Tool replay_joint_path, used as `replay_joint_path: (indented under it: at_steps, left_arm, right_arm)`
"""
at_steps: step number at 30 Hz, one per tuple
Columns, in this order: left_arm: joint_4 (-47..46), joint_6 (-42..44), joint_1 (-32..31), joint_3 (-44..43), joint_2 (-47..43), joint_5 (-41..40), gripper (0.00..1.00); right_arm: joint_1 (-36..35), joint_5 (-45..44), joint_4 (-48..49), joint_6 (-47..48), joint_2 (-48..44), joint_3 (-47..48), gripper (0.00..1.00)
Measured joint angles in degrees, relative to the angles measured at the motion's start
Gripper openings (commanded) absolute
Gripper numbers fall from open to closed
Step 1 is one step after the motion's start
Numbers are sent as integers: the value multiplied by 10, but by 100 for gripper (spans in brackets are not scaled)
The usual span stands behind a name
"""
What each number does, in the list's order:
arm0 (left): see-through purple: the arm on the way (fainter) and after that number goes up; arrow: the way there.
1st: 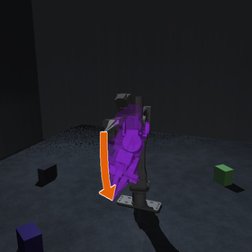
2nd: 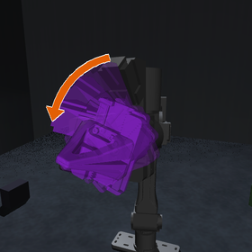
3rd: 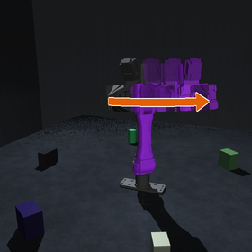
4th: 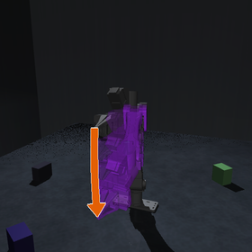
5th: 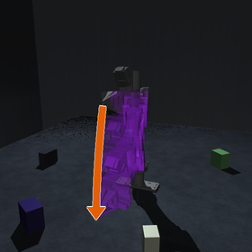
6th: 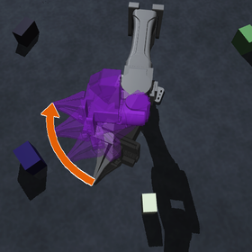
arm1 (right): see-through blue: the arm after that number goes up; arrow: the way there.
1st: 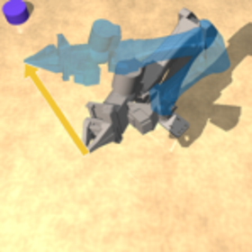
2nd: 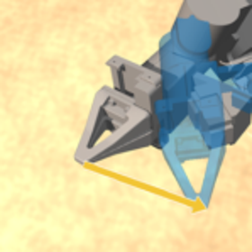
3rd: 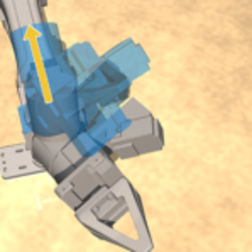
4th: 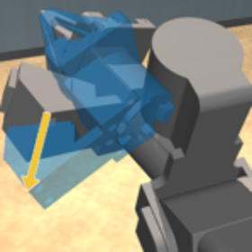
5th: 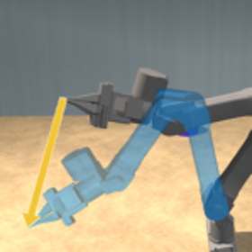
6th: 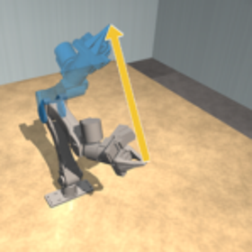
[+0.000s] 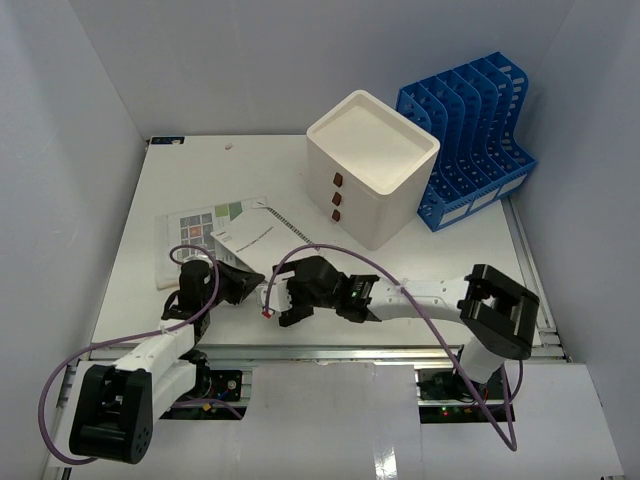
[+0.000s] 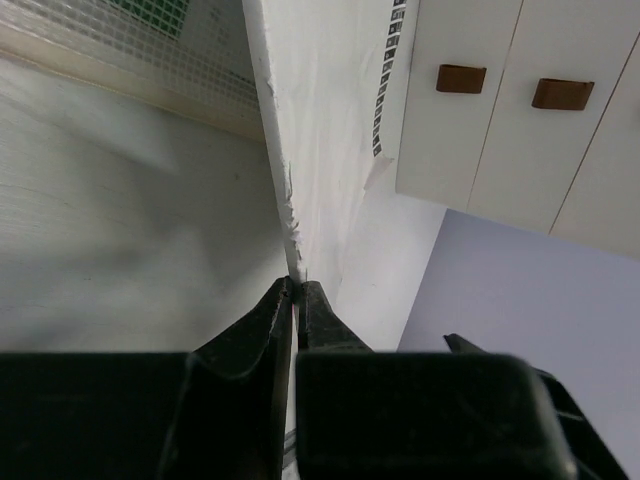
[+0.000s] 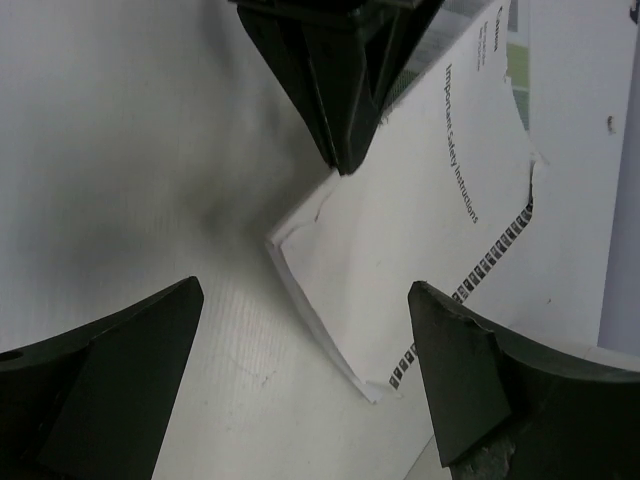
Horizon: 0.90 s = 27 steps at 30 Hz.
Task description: Organize the desk
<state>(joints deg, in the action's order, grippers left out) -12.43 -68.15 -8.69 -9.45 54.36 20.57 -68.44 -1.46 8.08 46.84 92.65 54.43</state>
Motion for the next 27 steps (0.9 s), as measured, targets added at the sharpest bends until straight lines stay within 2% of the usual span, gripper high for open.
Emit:
replay_joint_path:
  at_steps: [4,7,10,13,17,18,21,22,25,26,27]
  left_arm:
    - [-8,-14,0,0,1,17,3]
    - [-12,-20,0,0,1,27,3]
    - [-14,-24,0,0,1,32,3]
    - [-14,-28,0,0,1,37,3]
    - [-14,-34,0,0,-2,41,4]
    - [-15,-36,0,0,-4,40,4]
    - [-14,-38,2,-2,-11,38,8]
    - [-13,-38,2,-2,-11,38,16]
    - [-8,-39,2,-2,-11,40,64]
    - [-3,-37,2,-3,-12,40,77]
    - [4,-35,2,-5,-13,39,82]
  right_arm:
    - [-43,-87,101,-24,44,-13,91]
    - [-53,-136,164,-35,78,-24,95]
    - [-52,-173,209,-42,105,-34,94]
    - [-50,-202,241,-43,123,-36,55]
    - [-47,-209,262,-45,131,-36,12]
    - [-47,-205,265,-44,131,-37,9]
    - [-48,-204,274,-35,131,-40,8]
    - [-48,-203,276,-33,130,-41,8]
    - [-47,-192,278,-29,127,-47,8]
    - [-47,-189,277,-29,122,-51,8]
    - [-46,-185,275,-29,117,-55,8]
